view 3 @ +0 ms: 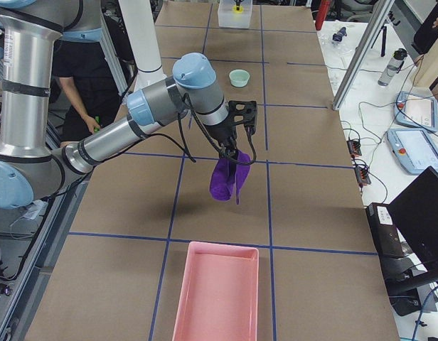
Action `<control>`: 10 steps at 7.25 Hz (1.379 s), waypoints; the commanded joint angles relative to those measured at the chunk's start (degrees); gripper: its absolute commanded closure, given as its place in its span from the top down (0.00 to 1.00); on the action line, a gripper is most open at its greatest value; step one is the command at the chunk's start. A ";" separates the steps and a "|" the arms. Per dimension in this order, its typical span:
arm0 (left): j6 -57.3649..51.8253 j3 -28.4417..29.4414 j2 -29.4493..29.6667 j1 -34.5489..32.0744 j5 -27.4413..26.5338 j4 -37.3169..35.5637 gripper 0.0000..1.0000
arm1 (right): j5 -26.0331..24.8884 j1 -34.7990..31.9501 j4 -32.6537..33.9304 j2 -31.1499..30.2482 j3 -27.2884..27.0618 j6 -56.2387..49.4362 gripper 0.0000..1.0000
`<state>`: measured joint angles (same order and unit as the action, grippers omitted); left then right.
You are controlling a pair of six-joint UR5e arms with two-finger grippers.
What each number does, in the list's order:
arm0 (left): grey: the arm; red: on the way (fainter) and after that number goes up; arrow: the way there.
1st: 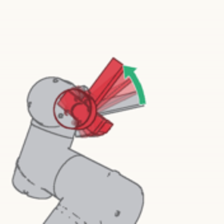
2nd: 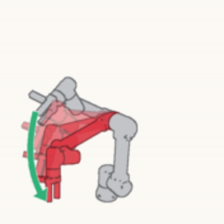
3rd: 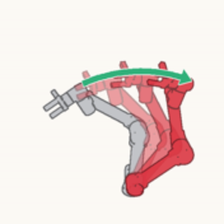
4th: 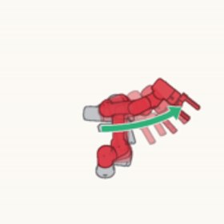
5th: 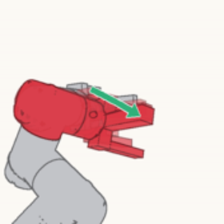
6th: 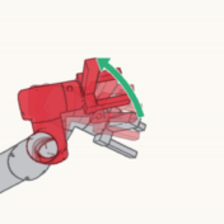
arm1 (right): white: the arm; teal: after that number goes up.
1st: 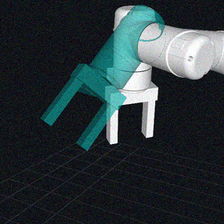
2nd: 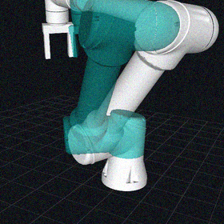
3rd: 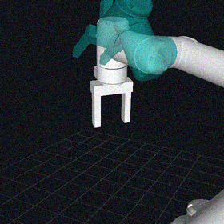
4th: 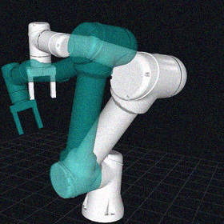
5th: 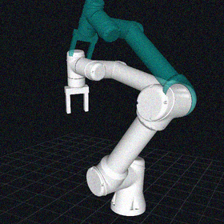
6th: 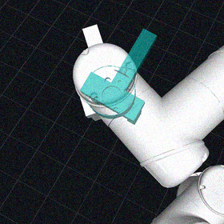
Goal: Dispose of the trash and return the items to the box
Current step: 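Carry the cloth to the pink bin while the left carries the cup to the box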
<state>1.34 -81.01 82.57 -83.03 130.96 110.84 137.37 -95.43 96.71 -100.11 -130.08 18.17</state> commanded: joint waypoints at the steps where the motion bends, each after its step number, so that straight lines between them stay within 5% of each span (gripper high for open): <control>1: 0.06 0.32 -0.04 0.14 0.00 0.17 0.43 | -0.61 -1.16 0.06 0.01 0.09 -1.65 0.00; 2: -0.02 0.24 -0.04 0.14 0.00 0.43 0.85 | -0.70 -1.59 0.06 0.09 0.09 -3.04 0.00; 3: 0.06 0.15 -0.13 0.14 0.00 2.17 1.00 | -0.70 -2.47 0.06 0.18 0.27 -5.14 0.00; 6: -0.02 -4.58 -3.01 -0.73 -0.79 1.92 1.00 | -0.87 -2.66 0.06 0.18 0.44 -5.69 0.00; 7: -0.11 -7.64 -3.55 -6.22 -2.97 1.66 1.00 | -0.87 -2.57 0.06 0.18 0.88 -5.69 0.00; 10: 0.24 -16.53 -4.44 -17.64 -15.61 0.78 1.00 | -2.27 -5.71 0.06 0.18 3.51 -11.55 0.00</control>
<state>1.35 -94.55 77.87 -95.31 120.15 111.89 136.15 -99.52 96.75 -99.91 -127.78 9.70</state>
